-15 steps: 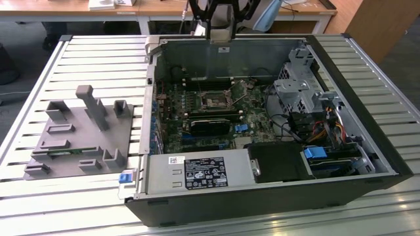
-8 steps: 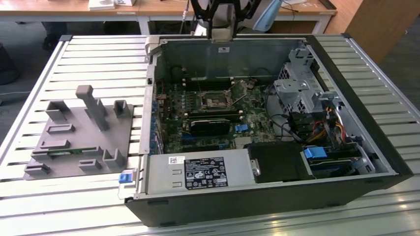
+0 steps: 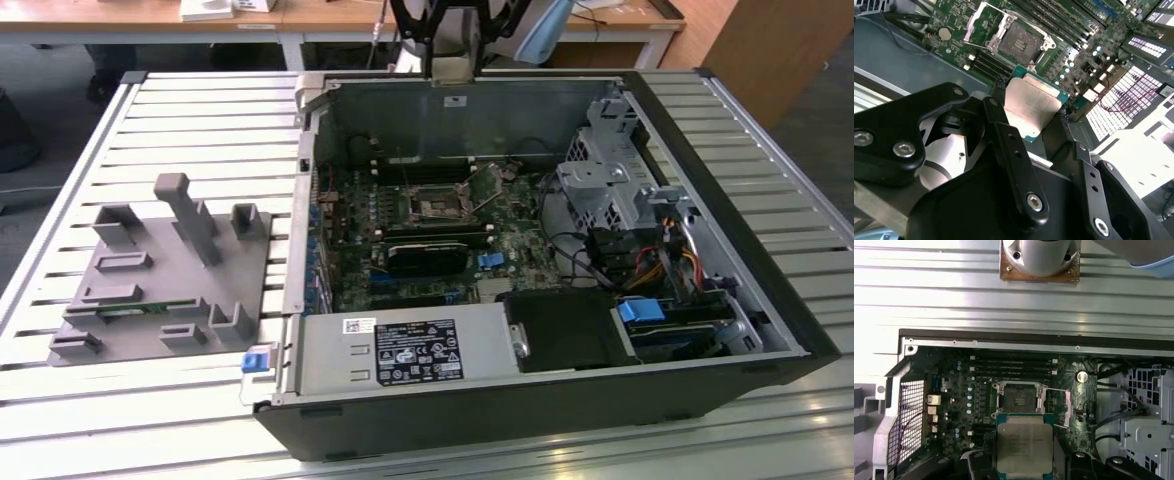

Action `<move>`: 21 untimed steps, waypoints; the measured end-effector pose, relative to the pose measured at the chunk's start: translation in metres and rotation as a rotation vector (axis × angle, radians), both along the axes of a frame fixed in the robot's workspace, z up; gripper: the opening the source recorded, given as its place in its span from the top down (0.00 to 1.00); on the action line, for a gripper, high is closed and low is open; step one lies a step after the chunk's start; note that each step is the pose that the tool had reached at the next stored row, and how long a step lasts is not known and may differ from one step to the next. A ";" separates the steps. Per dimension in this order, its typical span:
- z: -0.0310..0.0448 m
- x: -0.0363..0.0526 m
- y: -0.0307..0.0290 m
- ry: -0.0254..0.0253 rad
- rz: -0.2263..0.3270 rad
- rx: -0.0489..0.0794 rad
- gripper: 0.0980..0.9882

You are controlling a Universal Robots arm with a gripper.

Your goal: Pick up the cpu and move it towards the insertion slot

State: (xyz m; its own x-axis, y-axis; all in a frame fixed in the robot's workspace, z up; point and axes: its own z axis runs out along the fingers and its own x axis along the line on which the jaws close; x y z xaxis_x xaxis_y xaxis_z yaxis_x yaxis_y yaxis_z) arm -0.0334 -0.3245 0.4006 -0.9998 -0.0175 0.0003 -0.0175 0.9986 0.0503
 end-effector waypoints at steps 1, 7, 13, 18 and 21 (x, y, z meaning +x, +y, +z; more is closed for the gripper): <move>-0.0004 0.0000 0.0016 -0.0001 0.000 0.000 0.51; -0.0027 0.0006 0.0121 -0.0001 0.000 0.000 0.51; -0.0044 0.0034 0.0155 -0.0001 0.000 0.000 0.51; -0.0045 0.0036 0.0155 -0.0001 0.000 0.000 0.51; -0.0045 0.0036 0.0155 -0.0001 0.000 0.000 0.51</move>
